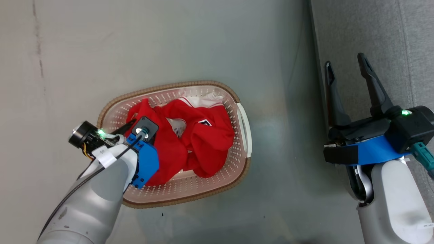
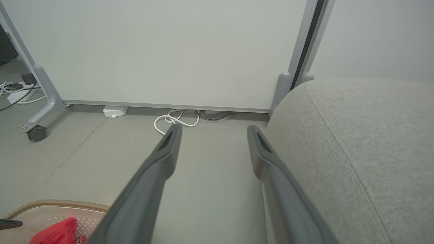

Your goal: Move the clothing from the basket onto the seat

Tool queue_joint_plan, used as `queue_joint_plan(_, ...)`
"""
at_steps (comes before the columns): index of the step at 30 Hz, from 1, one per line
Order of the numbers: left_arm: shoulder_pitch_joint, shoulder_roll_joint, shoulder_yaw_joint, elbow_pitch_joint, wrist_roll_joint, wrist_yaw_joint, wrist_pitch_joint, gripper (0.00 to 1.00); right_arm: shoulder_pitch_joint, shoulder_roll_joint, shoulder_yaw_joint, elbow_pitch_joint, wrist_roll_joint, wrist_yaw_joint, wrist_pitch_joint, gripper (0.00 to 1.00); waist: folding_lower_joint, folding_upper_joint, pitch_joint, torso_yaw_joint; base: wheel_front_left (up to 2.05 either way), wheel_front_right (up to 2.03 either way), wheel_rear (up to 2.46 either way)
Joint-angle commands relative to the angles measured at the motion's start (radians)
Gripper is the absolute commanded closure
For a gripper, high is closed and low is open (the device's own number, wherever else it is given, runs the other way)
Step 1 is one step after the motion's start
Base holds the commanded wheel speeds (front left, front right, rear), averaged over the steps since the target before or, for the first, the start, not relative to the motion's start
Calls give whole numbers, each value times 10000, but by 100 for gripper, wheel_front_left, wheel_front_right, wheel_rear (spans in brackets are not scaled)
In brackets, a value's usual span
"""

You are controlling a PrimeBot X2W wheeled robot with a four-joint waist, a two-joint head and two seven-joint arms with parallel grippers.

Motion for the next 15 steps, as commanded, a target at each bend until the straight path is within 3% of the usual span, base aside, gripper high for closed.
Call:
queue_joint_plan(1,-276,129,-42,32,-13,3,210,0,-191,-36,-39,-105,-33,5,-7,0,-2,0,404,-63,0,0,0)
queue_joint_plan(10,-877,198,24,73,-258,206,1171,0,-380,-34,-78,-429,103,5,-7,0,-2,0,1266,-202,0,0,0)
queue_joint_plan(15,-1176,120,8,84,-323,544,1769,0,-460,-34,-142,-588,163,5,-7,0,-2,0,1718,-280,0,0,0)
